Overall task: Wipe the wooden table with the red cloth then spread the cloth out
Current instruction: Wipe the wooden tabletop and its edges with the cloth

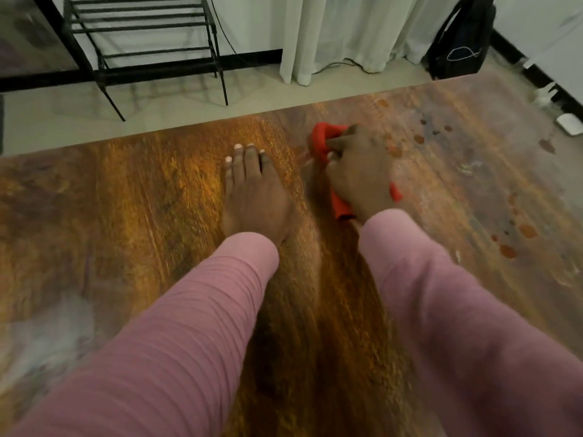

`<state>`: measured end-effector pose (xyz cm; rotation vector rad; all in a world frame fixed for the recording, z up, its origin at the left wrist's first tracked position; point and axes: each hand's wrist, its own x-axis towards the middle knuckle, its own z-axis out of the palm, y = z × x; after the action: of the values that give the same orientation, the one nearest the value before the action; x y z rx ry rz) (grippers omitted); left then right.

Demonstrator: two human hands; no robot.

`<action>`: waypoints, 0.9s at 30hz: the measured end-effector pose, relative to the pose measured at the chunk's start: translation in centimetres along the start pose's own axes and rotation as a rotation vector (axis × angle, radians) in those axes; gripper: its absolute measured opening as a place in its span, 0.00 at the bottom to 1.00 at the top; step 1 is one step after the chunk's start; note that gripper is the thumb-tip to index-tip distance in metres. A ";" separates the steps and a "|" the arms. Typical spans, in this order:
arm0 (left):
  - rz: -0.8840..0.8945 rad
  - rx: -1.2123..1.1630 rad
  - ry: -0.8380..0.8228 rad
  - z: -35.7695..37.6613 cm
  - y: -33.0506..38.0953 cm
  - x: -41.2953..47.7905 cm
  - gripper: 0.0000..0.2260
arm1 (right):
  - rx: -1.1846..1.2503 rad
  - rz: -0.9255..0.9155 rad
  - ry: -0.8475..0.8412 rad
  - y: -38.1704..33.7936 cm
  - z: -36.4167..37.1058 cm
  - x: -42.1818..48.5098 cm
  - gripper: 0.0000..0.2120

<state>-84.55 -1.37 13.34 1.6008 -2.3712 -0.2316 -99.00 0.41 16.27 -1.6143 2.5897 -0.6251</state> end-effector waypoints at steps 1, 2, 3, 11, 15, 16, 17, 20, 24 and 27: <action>-0.003 -0.006 -0.007 -0.1 0.0 0.0 0.24 | 0.023 -0.127 -0.036 -1.2 0.6 -0.7 0.15; -0.005 -0.011 -0.012 -0.1 0.0 -0.1 0.25 | 0.048 -0.245 -0.077 -2.2 0.9 -1.4 0.14; -0.007 -0.012 -0.012 -0.2 -0.1 -0.1 0.25 | 0.062 -0.335 -0.109 -2.7 1.1 -1.8 0.14; -0.016 0.002 0.010 0.1 -0.2 -0.1 0.24 | -0.064 0.163 0.047 0.8 0.5 5.0 0.14; -0.034 -0.012 0.014 0.3 0.0 0.1 0.25 | 0.054 -0.127 -0.066 -2.7 2.1 4.4 0.15; -0.038 -0.011 0.006 0.2 0.0 0.1 0.25 | 0.077 -0.238 -0.109 -3.7 2.4 4.0 0.15; -0.041 -0.008 -0.004 0.2 0.0 0.0 0.26 | 0.092 -0.318 -0.148 -4.2 2.5 4.0 0.15; -0.031 -0.016 0.005 0.1 -0.2 0.0 0.25 | 0.037 -0.291 -0.126 -3.6 2.5 5.2 0.14; -0.041 -0.028 0.003 0.2 -0.3 -0.1 0.26 | -0.096 0.204 0.116 -2.1 2.0 7.0 0.14; -0.038 -0.019 -0.008 0.3 0.1 0.0 0.25 | -0.063 0.160 0.064 -3.6 2.7 7.1 0.16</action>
<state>-84.67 -1.34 13.10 1.6405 -2.3386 -0.2676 -98.62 -7.95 16.34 -1.4064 2.7762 -0.5996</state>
